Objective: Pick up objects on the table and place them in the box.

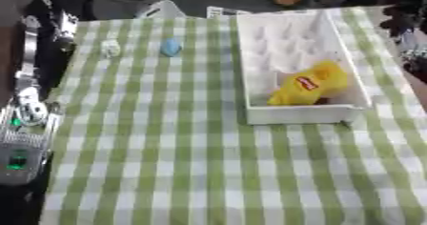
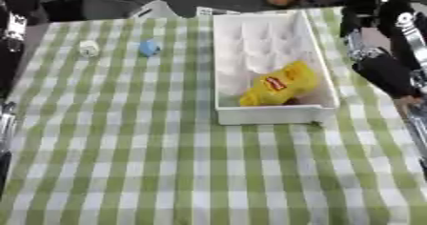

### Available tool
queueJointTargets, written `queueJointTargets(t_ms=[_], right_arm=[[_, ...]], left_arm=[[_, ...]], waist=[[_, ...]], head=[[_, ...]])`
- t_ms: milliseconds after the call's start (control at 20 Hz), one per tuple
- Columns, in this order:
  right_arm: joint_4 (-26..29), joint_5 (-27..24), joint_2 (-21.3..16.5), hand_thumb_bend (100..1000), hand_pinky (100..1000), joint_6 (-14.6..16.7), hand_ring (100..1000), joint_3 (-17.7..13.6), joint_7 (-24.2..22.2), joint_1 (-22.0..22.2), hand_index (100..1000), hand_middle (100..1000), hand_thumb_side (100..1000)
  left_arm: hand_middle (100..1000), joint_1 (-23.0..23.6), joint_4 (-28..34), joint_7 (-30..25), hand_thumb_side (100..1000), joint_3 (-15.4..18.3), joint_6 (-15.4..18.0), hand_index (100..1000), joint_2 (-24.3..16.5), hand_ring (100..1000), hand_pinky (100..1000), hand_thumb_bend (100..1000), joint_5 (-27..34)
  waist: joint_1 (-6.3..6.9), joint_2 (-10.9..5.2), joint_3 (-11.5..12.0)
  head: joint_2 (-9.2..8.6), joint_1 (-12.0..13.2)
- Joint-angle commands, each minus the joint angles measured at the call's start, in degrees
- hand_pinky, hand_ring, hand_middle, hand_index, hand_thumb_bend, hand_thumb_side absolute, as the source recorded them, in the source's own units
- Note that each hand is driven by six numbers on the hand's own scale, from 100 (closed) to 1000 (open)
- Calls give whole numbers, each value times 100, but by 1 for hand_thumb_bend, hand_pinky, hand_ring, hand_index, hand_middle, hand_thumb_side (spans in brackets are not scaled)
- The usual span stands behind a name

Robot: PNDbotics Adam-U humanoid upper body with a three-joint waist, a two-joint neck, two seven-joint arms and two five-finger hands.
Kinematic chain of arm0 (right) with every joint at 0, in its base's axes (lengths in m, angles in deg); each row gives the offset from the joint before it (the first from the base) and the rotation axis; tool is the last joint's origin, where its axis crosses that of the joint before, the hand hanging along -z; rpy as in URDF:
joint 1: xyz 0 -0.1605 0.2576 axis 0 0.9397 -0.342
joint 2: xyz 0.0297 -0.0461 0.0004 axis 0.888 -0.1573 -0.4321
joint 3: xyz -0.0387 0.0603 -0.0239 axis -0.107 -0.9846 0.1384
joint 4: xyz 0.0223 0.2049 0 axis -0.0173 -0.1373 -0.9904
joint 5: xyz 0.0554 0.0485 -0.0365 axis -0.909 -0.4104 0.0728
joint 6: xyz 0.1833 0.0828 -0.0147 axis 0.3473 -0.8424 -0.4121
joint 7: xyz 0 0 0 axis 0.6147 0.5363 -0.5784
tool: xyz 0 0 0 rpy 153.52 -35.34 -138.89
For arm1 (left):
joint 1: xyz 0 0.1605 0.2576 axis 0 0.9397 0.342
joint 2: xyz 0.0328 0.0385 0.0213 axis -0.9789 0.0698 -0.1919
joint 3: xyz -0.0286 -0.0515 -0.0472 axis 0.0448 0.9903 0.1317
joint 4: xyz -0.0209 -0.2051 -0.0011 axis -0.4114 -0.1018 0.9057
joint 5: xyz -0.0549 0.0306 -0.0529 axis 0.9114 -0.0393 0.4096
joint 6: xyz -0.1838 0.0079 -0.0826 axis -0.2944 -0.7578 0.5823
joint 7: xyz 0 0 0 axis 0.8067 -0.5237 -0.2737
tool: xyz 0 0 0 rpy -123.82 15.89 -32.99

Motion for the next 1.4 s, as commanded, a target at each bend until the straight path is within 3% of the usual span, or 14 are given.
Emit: queueJointTargets(t_ms=[50,200,250,300,500,700,850,1150,1400], right_arm=[[70,-21,-111,163,739,-5,795,-33,10,-61,948,784,539],[69,-20,-113,163,739,-5,795,-31,7,-60,948,785,539],[69,-20,-114,163,739,-5,795,-30,6,-59,948,785,539],[68,-20,-114,163,739,-5,795,-27,2,-59,948,785,539],[64,-23,-114,163,739,-7,795,-22,1,-56,948,785,539],[62,-25,-116,165,739,-5,794,-13,-8,-53,948,785,539],[58,-30,-115,165,739,-6,794,-6,-14,-50,948,785,539],[52,-39,-113,165,739,-2,794,18,-38,-46,948,785,539],[52,-42,-116,165,738,3,793,33,-54,-53,948,784,539]], left_arm=[[721,-73,101,-17,864,69,-45,791,-85,797,762,443,-74],[721,-109,67,-57,835,73,-111,792,-118,798,761,463,-154],[721,-125,37,-80,770,74,-143,791,-149,798,760,511,-191],[721,-167,-42,-122,770,78,-209,791,-219,798,760,511,-260],[720,-337,-278,-206,741,78,-575,789,-404,798,758,533,-644],[711,-575,-664,-168,669,139,-943,776,-584,787,743,636,-1055],[731,-884,-1139,-118,620,151,-1261,823,-689,776,728,703,-1376],[742,-1426,-2073,-196,570,33,-1856,822,-907,781,732,717,-1994],[756,-1830,-2702,-561,508,0,-2043,830,-1162,792,743,692,-2491]], waist=[[-12,-236,2],[-13,-238,-3],[-11,-242,-3],[-11,-248,-5],[-9,-265,-11],[-8,-292,-34],[-6,-315,-67],[4,-327,-128],[15,-328,-157]], head=[[-64,10],[-63,11],[-63,9],[-63,9],[-61,12],[-66,14],[-64,26],[-76,42],[-97,58]])
